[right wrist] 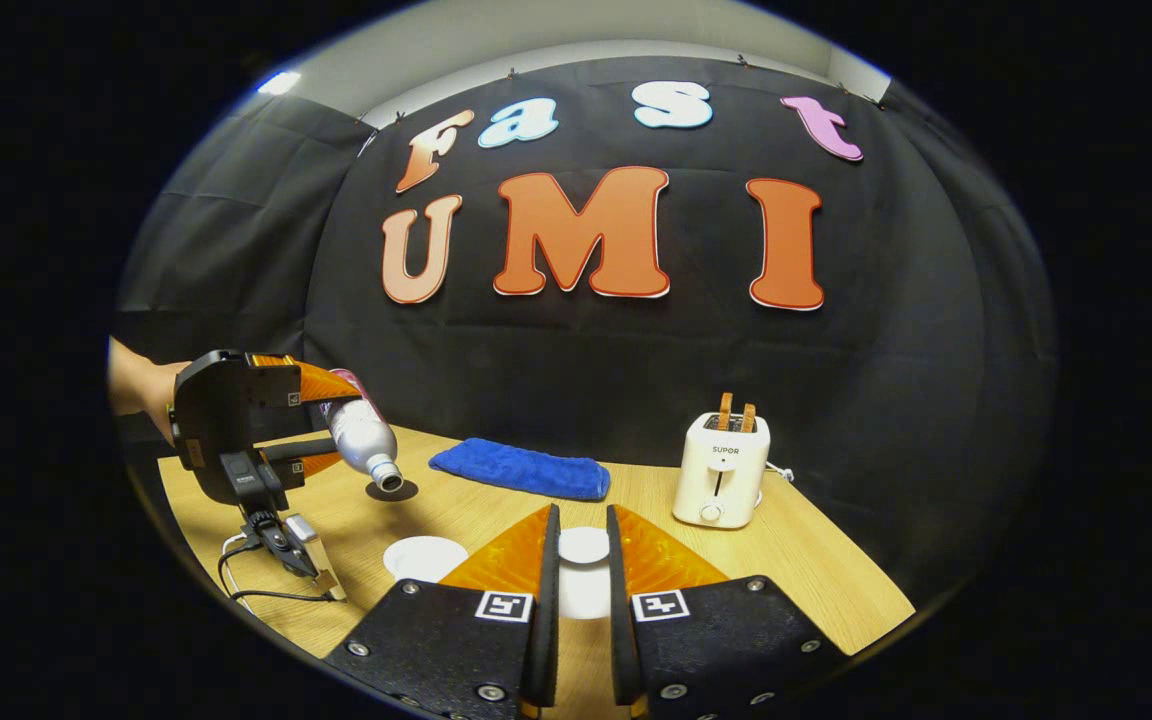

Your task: Open the teacup lid with one hand, grasp the water bottle and pour water into the teacup with the other hand; after pouring, place the water bottle on the coaster and then close the teacup lid.

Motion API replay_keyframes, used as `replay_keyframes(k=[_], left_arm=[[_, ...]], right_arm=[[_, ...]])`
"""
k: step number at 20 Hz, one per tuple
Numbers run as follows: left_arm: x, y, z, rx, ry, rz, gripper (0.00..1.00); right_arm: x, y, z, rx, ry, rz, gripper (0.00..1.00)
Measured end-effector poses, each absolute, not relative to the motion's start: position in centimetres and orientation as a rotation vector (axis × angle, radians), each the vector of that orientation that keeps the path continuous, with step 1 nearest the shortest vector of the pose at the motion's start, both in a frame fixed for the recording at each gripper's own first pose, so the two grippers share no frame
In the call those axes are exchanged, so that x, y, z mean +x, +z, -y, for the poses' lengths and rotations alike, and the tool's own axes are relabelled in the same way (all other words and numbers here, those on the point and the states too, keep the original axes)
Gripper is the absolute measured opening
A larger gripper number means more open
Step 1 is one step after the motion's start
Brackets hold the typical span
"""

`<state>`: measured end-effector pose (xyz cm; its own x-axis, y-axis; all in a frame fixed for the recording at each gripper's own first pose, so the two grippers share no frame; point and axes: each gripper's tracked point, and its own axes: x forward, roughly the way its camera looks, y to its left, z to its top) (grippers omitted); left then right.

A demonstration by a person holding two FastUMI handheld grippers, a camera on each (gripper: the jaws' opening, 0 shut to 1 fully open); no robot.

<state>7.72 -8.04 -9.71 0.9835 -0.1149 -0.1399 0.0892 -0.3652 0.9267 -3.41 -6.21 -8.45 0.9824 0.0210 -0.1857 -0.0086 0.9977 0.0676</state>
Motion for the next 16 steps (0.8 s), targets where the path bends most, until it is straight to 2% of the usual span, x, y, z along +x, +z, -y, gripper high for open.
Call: replay_keyframes(k=[4,6,16], left_arm=[[7.9,-8.8,8.2,1.993,-0.211,0.042,0.87],[8.1,-8.4,8.2,2.015,-0.211,0.049,0.83],[8.5,-6.5,8.7,2.103,-0.198,0.087,0.84]], right_arm=[[-3.4,-8.5,6.3,0.062,0.013,-0.184,0.22],[-3.4,-8.5,6.4,0.063,0.014,-0.185,0.22],[-3.3,-8.6,6.8,0.065,0.009,-0.183,0.22]])
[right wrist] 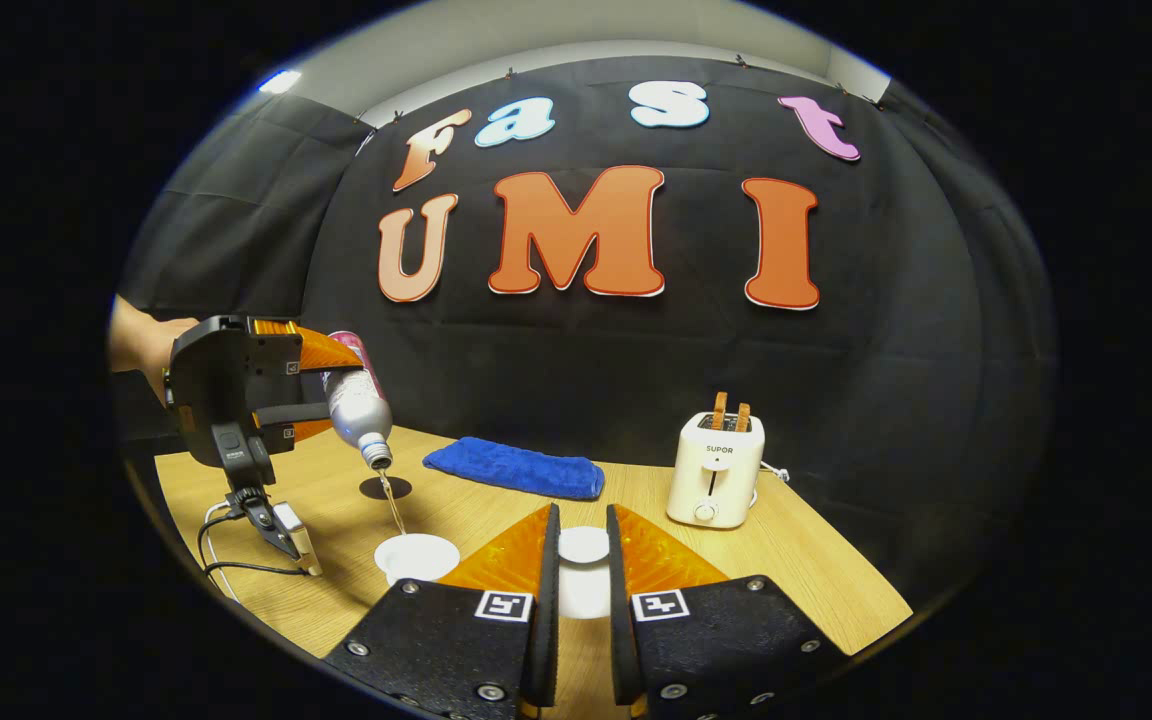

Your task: Open the teacup lid with one hand, grasp the water bottle and pour water into the teacup with the other hand; after pouring, place the water bottle on the coaster and then close the teacup lid.

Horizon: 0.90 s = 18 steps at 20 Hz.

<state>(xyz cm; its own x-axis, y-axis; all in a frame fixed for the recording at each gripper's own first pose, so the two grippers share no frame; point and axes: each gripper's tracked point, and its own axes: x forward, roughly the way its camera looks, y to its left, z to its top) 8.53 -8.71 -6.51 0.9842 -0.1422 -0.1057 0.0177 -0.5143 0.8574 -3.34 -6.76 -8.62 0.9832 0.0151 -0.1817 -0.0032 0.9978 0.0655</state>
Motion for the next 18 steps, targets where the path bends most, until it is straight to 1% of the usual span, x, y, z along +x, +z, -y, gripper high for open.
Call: replay_keyframes(k=[1,2,7,8,9,11,12,14,17,18], left_arm=[[8.6,-6.6,8.8,2.109,-0.202,0.089,0.86],[8.6,-6.5,8.9,2.117,-0.206,0.087,0.84],[8.7,-5.9,8.8,2.146,-0.199,0.098,0.84],[8.7,-5.8,9.0,2.154,-0.203,0.100,0.86],[8.7,-5.7,9.0,2.162,-0.204,0.104,0.84],[8.8,-5.3,9.2,2.176,-0.208,0.105,0.84],[8.8,-4.9,9.3,2.181,-0.205,0.106,0.86],[8.9,-4.3,9.6,2.192,-0.201,0.120,0.84],[9.2,-3.3,10.1,2.217,-0.193,0.142,0.84],[9.2,-3.1,10.1,2.224,-0.190,0.145,0.86]], right_arm=[[-3.3,-8.6,6.7,0.065,0.012,-0.182,0.22],[-3.3,-8.6,6.8,0.066,0.009,-0.180,0.22],[-3.2,-8.5,6.8,0.070,0.009,-0.180,0.22],[-3.2,-8.7,6.8,0.070,0.012,-0.182,0.22],[-3.1,-8.6,6.9,0.070,0.008,-0.179,0.22],[-3.2,-8.6,6.5,0.072,0.015,-0.178,0.22],[-3.0,-8.6,6.5,0.070,0.020,-0.181,0.22],[-3.0,-8.7,6.4,0.058,0.021,-0.184,0.22],[-2.9,-8.5,6.2,0.058,0.027,-0.180,0.22],[-2.8,-8.4,6.3,0.061,0.026,-0.177,0.22]])
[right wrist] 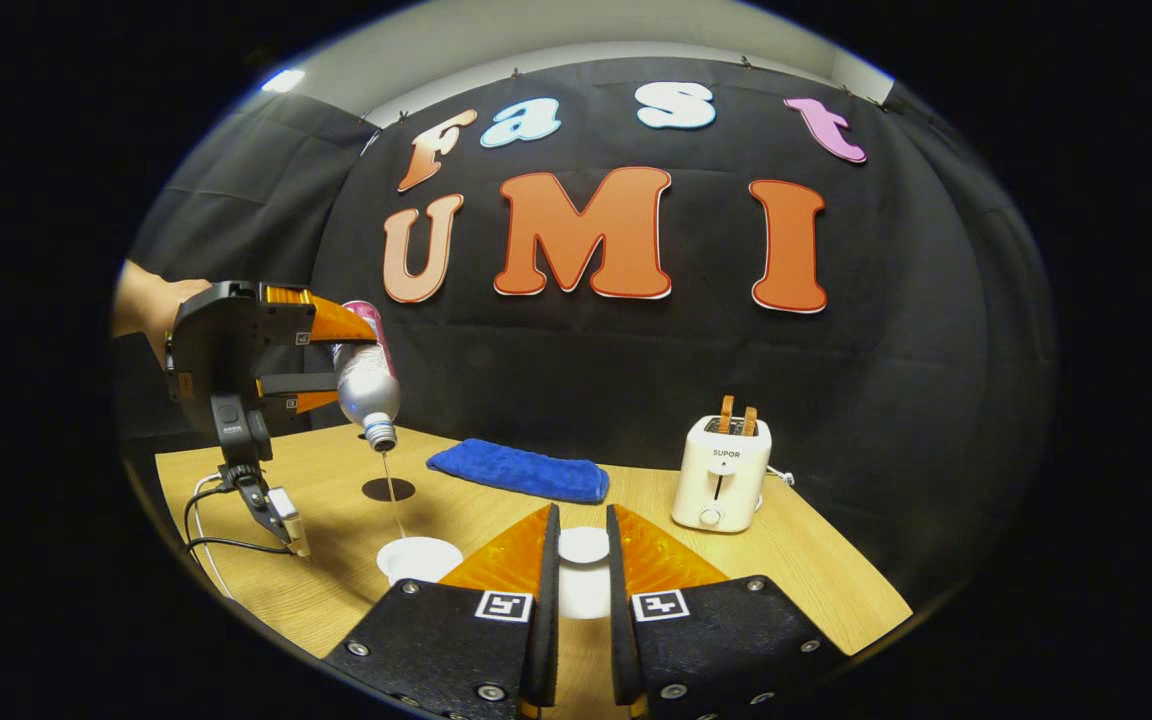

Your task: Open the teacup lid with one hand, grasp the water bottle and pour water into the teacup with the other hand; after pouring, place the water bottle on the coaster and then close the teacup lid.

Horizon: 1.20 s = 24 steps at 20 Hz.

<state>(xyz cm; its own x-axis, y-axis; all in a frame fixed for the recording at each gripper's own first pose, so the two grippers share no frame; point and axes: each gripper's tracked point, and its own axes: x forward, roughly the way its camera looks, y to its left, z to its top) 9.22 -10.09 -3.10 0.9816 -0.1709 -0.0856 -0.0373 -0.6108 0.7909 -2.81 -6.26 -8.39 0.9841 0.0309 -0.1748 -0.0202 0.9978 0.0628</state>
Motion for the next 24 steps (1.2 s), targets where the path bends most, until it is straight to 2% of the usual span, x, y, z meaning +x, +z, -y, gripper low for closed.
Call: replay_keyframes(k=[14,18,21,22,23,24], left_arm=[[8.5,-5.7,11.8,2.261,-0.204,0.217,0.84],[8.3,-5.9,11.6,2.188,-0.195,0.224,0.82],[8.1,-4.9,10.9,2.109,-0.163,0.244,0.87],[8.0,-4.6,10.8,2.090,-0.154,0.249,0.82],[8.1,-4.3,10.8,2.058,-0.145,0.258,0.82],[8.0,-3.8,10.5,2.025,-0.132,0.266,0.84]], right_arm=[[-2.8,-9.3,6.2,0.064,0.021,-0.199,0.22],[-2.8,-9.0,5.9,0.077,0.034,-0.196,0.22],[-2.6,-8.6,5.6,0.074,0.041,-0.193,0.22],[-2.5,-8.5,5.5,0.066,0.044,-0.194,0.22],[-2.3,-8.2,5.4,0.060,0.043,-0.191,0.22],[-2.1,-8.2,5.2,0.059,0.045,-0.192,0.22]])
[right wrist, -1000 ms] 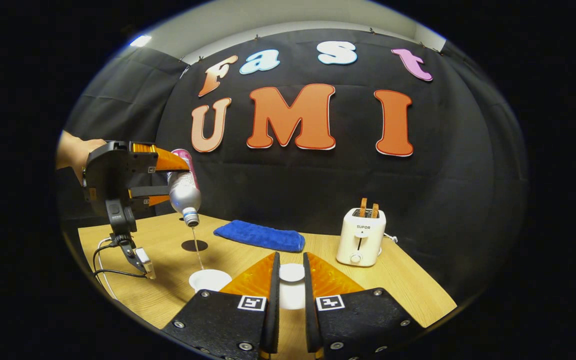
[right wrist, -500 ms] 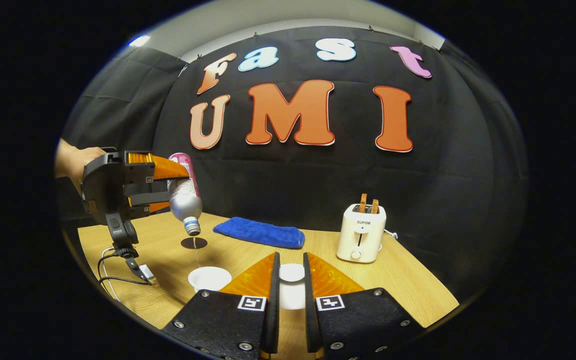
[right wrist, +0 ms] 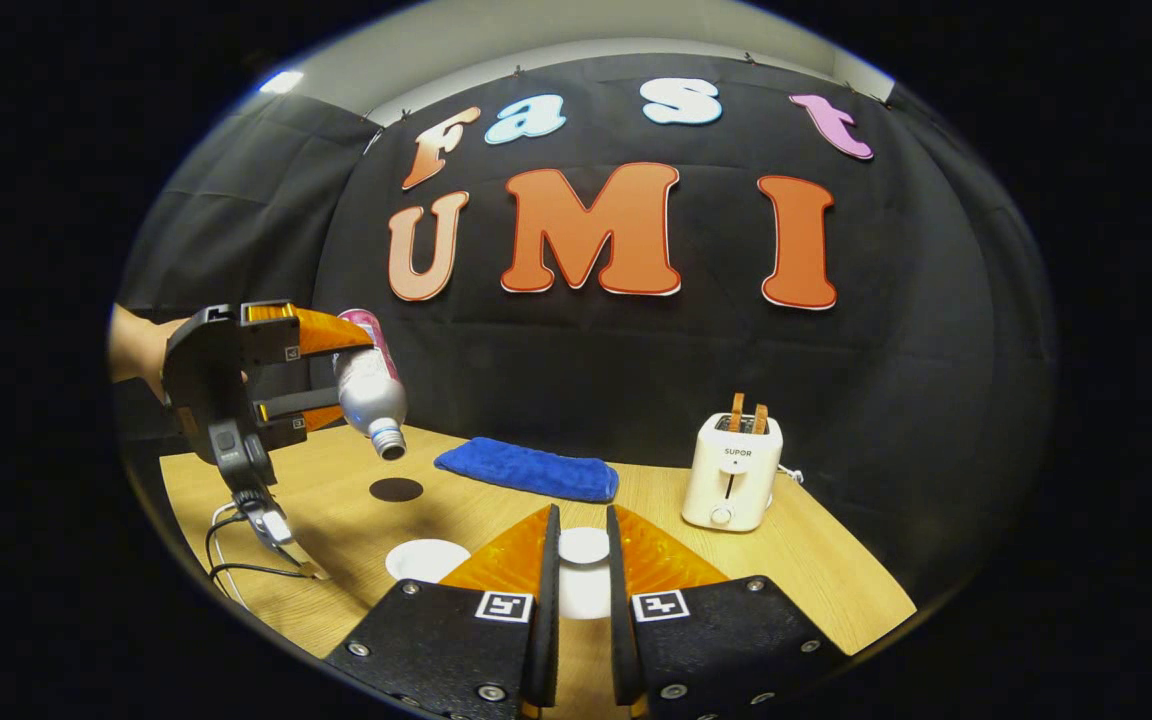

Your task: Open the teacup lid with one hand, grasp the water bottle and pour water into the teacup with the other hand; after pouring, place the water bottle on the coaster and then close the teacup lid.

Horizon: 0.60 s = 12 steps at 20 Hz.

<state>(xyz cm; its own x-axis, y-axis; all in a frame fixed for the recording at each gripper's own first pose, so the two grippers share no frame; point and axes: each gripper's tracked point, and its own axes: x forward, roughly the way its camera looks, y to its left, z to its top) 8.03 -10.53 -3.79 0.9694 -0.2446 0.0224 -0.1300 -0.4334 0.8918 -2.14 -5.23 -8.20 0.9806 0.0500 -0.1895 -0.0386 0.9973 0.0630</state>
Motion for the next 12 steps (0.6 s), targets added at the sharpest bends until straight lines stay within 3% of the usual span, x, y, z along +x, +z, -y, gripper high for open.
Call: replay_keyframes(k=[7,12], left_arm=[[7.4,-0.1,8.8,1.726,-0.027,0.322,0.81],[6.4,2.7,6.5,1.435,0.051,0.357,0.84]], right_arm=[[-1.3,-7.4,2.8,0.041,0.080,-0.191,0.22],[-0.7,-6.8,1.4,0.017,0.099,-0.183,0.22]])
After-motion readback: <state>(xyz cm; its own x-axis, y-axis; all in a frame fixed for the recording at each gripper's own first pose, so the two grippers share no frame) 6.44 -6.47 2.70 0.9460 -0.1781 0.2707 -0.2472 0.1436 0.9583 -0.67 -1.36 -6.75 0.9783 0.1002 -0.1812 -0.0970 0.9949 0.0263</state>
